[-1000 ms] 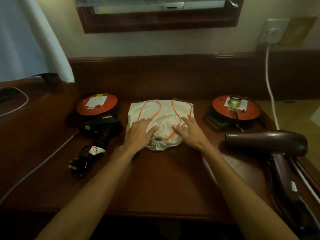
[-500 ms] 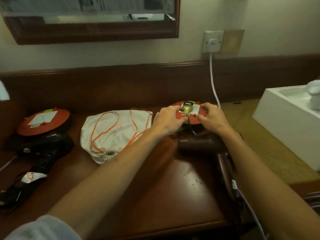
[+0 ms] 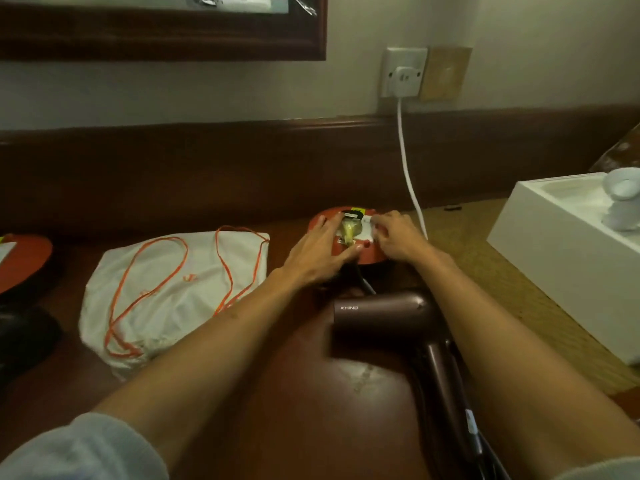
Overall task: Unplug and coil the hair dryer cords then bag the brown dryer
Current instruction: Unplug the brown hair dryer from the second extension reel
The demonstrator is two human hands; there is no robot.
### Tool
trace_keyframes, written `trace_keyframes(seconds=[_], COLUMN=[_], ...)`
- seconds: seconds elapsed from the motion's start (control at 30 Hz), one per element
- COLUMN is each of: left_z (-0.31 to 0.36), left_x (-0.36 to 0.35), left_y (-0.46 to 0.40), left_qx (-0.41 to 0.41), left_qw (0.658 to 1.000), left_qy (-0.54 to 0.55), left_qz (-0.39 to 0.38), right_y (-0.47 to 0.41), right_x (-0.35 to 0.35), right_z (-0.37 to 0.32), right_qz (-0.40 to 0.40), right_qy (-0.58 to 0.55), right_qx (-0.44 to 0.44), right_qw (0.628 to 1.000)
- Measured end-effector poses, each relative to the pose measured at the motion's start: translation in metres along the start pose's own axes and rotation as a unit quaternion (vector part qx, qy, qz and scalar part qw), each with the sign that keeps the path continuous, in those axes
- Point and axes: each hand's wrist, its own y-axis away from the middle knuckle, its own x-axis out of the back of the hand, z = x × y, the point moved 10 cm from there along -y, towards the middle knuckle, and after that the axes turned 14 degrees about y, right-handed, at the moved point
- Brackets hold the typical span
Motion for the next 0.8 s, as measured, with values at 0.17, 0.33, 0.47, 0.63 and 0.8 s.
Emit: trace_keyframes(seconds=[0.17, 0.33, 0.47, 0.63, 0.8], left_z=[0.005, 0.007, 0.007, -0.005, -0.007], left_x=[-0.003, -0.002, 0.001, 0.004, 0.002], left_y=[0.004, 0.006, 0.005, 0.002, 0.010], left_qx=[-0.064, -0.068, -0.047, -0.028, -0.033], left_qw=[0.998, 0.998, 0.998, 0.997, 0.998], left_qy=[0.008, 0.001, -0.020, -0.024, 0.023], left_qz=[0.018, 0.007, -0.032, -0.074, -0.057], right_y=[-0.010, -0.004, 0.004, 0.000, -0.010], right_x=[-0.006, -0.008, -0.002, 0.008, 0.007], right_z=[-0.001, -0.008, -0.013, 0.002, -0.012], right_qz=[0.001, -0.017, -0.028, -0.014, -0.030], right_qy=[0.061, 0.092, 0.075, -0.025, -0.043], right_qx=[0.022, 0.021, 0.015, -0.040, -0.065], right_qw=[0.998, 0.995, 0.997, 0.999, 0.997])
